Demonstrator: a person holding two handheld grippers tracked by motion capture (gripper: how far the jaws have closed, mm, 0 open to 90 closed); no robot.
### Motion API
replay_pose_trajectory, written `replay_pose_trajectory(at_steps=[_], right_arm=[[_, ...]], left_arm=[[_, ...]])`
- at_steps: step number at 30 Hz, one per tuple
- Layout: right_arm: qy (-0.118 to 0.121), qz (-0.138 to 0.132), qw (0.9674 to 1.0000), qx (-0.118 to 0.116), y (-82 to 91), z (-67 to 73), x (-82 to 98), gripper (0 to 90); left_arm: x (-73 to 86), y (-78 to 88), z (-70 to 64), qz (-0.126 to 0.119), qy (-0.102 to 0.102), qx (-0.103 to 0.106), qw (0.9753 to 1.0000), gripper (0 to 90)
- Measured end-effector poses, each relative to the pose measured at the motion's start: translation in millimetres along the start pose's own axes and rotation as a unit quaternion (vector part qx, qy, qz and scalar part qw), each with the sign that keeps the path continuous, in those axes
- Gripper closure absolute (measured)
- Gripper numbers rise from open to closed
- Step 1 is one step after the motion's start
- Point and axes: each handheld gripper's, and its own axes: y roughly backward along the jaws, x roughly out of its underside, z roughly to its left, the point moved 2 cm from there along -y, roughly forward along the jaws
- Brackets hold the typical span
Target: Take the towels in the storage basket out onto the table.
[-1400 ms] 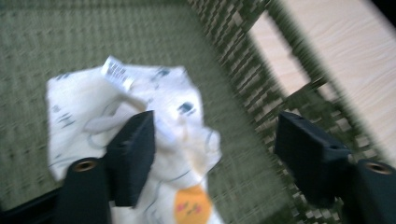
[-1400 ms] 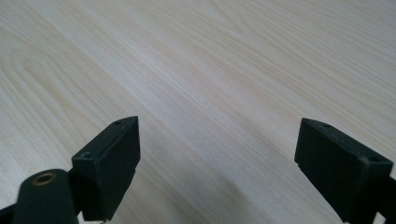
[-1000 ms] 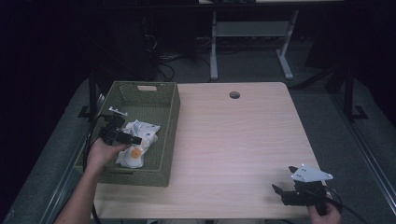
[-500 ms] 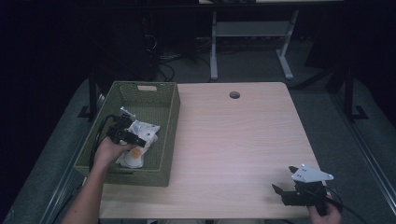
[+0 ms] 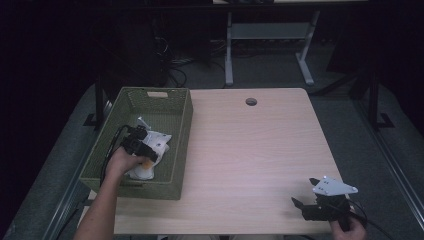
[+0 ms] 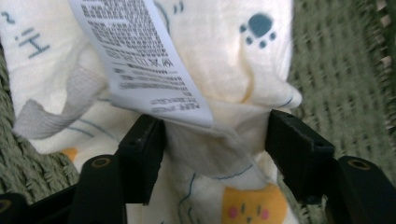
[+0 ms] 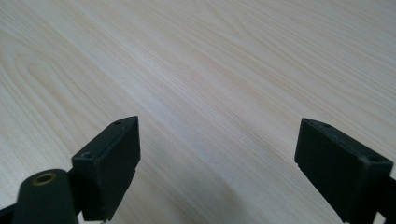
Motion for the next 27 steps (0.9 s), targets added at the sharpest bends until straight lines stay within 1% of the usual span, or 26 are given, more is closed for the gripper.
replay_pose_trajectory(at_steps=[1,2,4,6,8,10,13,15,17,21,25,27], right_arm=[[-0.001,0.001,1.0,0.0,-0.3,-0.2,0.1,14.0],[-0.001,0.001,1.0,0.001,-0.6,-0.4,0.3,13.9],[-0.001,0.001,1.0,0.0,-0.1,0.3,0.0,13.9],[0.002,0.001,1.0,0.001,0.2,0.4,-0.2,14.0],[0.001,0.0,1.0,0.0,0.0,0.4,-0.2,13.9],[-0.001,0.002,1.0,0.0,-0.5,0.3,-0.1,13.9],[0.0,0.001,1.0,0.0,0.0,0.4,0.0,13.9],[-0.001,-0.001,1.0,0.0,0.2,0.3,0.0,13.9],[-0.001,-0.002,1.0,0.0,-0.2,-0.5,0.2,13.9],[0.0,0.0,1.0,0.0,-0.3,-0.4,0.2,13.9],[0.0,0.0,1.0,0.001,-0.2,0.7,-0.1,13.9],[-0.004,0.001,1.0,0.001,-0.7,0.9,-0.2,13.9]], left_arm=[[0.2,-1.9,0.2,0.007,-0.005,-0.008,0.9999,41.1],[0.2,-2.8,-0.2,0.009,-0.008,-0.015,0.9998,43.2],[-1.5,-3.0,-0.7,0.016,-0.012,-0.025,0.9995,46.5],[-2.9,-3.4,-3.0,0.025,-0.022,-0.04,0.9987,50.5],[-4.0,-3.7,-4.9,0.03,-0.026,-0.048,0.9981,54.0],[-4.9,-3.7,-5.5,0.034,-0.028,-0.056,0.9974,59.4],[-5.6,-3.2,-4.7,0.031,-0.022,-0.056,0.9977,65.2],[-5.1,-2.0,-3.4,0.031,-0.023,-0.054,0.9978,68.3],[-4.2,-0.6,-2.6,0.025,-0.023,-0.054,0.998,70.8],[-1.5,1.6,2.5,0.016,-0.012,-0.042,0.9989,71.8],[-0.6,5.8,4.5,0.007,-0.012,-0.042,0.999,72.4],[-0.1,10.6,5.8,0.001,-0.011,-0.041,0.9991,72.6]])
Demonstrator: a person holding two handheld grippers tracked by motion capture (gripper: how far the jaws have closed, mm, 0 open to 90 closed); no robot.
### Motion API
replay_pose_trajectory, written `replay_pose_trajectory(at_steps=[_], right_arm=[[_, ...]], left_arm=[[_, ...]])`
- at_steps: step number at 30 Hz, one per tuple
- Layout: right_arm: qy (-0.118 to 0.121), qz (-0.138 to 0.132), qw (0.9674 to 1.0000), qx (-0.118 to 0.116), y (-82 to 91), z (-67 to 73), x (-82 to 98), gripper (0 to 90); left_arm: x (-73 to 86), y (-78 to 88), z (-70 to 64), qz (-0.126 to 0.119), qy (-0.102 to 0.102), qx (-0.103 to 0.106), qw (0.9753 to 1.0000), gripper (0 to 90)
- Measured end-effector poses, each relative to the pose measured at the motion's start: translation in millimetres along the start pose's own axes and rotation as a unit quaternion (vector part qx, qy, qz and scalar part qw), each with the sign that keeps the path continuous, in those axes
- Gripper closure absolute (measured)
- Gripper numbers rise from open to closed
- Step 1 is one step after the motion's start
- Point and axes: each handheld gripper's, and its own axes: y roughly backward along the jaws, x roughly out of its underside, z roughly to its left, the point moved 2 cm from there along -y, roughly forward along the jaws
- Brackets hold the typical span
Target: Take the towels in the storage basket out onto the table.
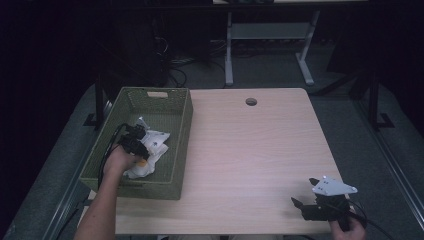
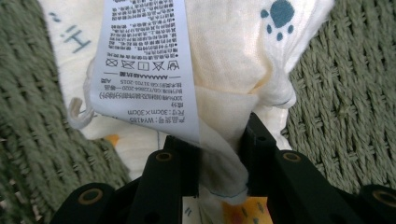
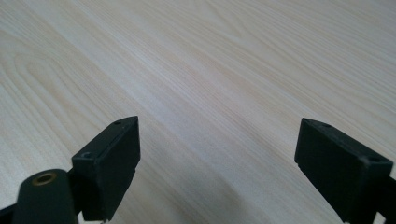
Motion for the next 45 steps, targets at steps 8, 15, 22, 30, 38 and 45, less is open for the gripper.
replay_pose_trajectory(at_steps=[8,15,22,30,38,45], right_arm=[[0.003,-0.003,1.0,0.002,0.7,-0.9,0.2,13.9],[0.003,-0.003,1.0,0.005,1.0,0.3,-0.7,13.9],[0.002,-0.004,1.0,0.007,1.4,-0.2,-0.7,13.9],[0.001,-0.005,1.0,0.008,2.0,-0.1,-1.3,13.9],[-0.003,-0.006,0.9999,0.011,1.7,-1.8,-1.3,13.9],[-0.003,-0.004,0.9999,0.011,0.7,-1.6,-1.4,14.0]], left_arm=[[7.4,23.4,8.8,-0.05,0.013,0.027,0.9983,72.8],[19.1,46.6,14.2,-0.11,0.027,0.067,0.9912,72.7],[26.7,61.0,11.0,-0.162,0.026,0.112,0.9801,72.7],[32.0,66.8,12.0,-0.189,0.031,0.133,0.9725,72.5],[34.5,75.6,10.9,-0.221,0.04,0.172,0.9591,72.6],[35.9,80.2,8.1,-0.227,0.032,0.184,0.9559,72.5]])
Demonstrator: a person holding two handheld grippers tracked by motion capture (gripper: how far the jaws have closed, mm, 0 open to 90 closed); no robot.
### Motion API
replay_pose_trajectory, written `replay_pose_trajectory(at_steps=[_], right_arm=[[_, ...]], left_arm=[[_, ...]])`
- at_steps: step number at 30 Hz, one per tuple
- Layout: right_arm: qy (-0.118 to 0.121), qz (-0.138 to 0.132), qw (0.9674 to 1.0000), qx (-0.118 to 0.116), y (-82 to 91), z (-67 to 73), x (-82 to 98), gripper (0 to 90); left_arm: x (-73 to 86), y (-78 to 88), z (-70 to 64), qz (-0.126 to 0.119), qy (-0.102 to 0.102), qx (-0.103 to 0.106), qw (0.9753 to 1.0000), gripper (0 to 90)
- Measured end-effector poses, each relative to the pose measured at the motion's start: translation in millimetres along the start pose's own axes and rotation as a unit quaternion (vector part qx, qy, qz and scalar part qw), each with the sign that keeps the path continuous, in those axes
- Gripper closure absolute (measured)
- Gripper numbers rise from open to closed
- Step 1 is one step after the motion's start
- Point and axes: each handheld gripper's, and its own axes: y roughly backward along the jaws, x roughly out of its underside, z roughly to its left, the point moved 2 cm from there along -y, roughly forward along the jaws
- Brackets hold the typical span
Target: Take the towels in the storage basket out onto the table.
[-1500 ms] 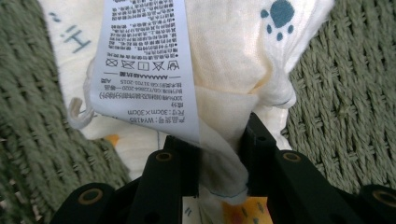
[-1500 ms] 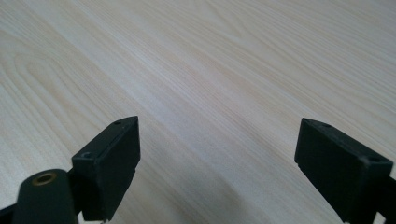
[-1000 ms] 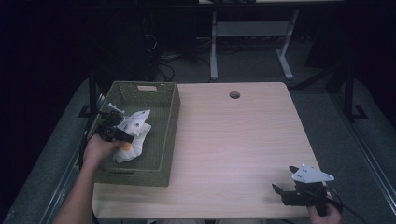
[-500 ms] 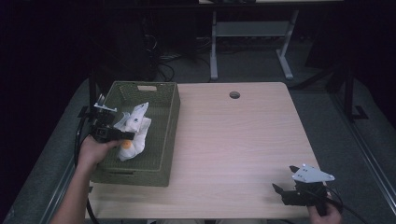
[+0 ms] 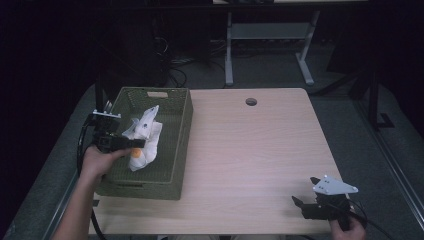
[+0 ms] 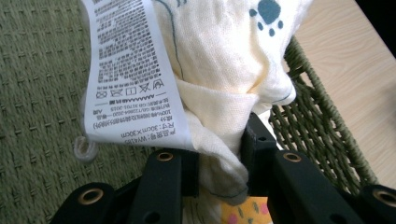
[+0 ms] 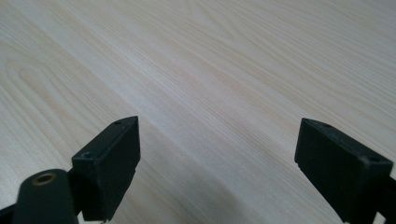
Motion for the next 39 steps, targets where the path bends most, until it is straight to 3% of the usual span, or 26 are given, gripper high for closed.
replay_pose_trajectory(at_steps=[6,8,12,26,39], right_arm=[[-0.005,0.0,1.0,0.001,0.6,-0.7,0.5,13.9],[-0.004,-0.001,1.0,0.002,0.9,-1.3,0.5,13.9],[-0.004,-0.002,1.0,0.002,1.3,-0.9,0.2,13.9],[-0.003,-0.003,1.0,0.002,1.2,-0.2,-0.5,13.9],[-0.003,-0.007,1.0,0.005,2.9,-0.3,-1.3,13.9]], left_arm=[[-0.3,3.7,-2.5,-0.016,0.001,0.017,0.9997,72.4],[-0.9,5.2,-3.1,-0.022,0.002,0.013,0.9997,72.4],[-2.3,8.2,-3.4,-0.039,0.01,0.031,0.9987,72.4],[-6.1,17.2,-4.7,-0.082,0.034,0.084,0.9925,72.5],[-16.5,27.2,-17.1,-0.098,0.021,0.107,0.9892,72.5]])
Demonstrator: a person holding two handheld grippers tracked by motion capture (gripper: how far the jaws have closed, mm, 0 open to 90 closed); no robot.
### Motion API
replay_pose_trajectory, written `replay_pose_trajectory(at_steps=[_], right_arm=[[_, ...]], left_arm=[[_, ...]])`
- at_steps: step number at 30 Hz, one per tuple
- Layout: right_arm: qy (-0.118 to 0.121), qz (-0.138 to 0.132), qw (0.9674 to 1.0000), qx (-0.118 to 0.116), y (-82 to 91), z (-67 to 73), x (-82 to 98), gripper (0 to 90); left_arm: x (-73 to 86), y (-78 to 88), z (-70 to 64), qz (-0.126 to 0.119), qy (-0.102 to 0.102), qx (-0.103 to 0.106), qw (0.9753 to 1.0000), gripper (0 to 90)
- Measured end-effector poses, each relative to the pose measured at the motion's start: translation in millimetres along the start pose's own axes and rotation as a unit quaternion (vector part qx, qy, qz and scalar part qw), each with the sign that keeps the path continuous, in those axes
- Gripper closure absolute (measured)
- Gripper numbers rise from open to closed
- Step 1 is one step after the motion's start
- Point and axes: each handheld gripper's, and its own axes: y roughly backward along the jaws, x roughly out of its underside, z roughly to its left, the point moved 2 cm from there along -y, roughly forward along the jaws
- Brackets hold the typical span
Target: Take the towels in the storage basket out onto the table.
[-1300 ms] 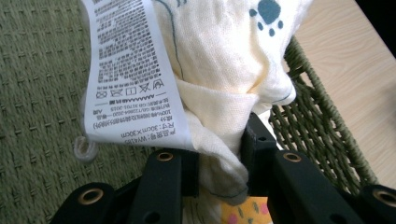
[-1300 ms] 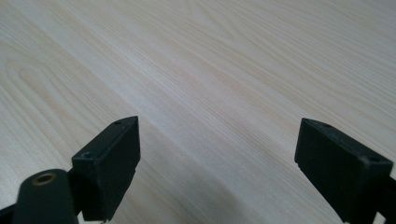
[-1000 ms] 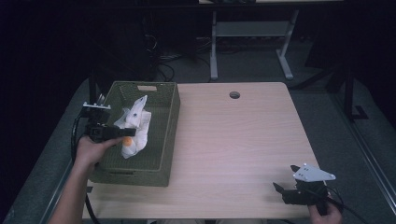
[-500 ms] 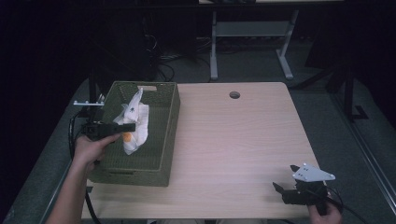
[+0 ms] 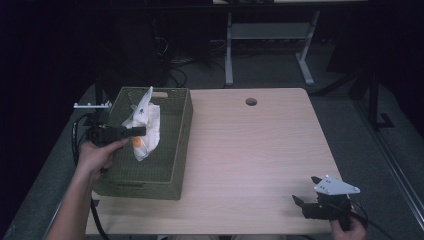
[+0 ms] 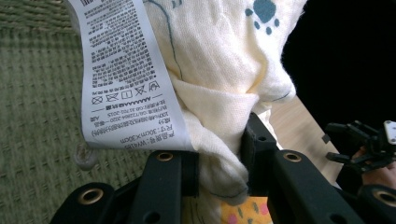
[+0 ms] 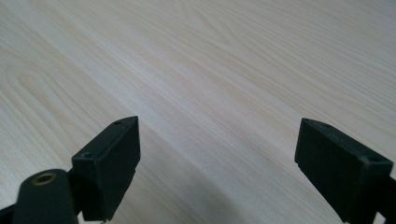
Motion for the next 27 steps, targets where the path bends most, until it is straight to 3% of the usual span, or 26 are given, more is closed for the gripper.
replay_pose_trajectory(at_steps=[16,27], right_arm=[[-0.002,-0.004,1.0,-0.001,1.0,-0.5,-0.1,14.0],[-0.005,-0.005,1.0,-0.002,0.4,-0.7,-1.4,14.0]], left_arm=[[-20.1,-6.0,-27.5,-0.004,-0.026,0.02,0.9994,72.5],[-26.1,-23.6,-44.0,0.001,-0.036,0.045,0.9984,72.5]])
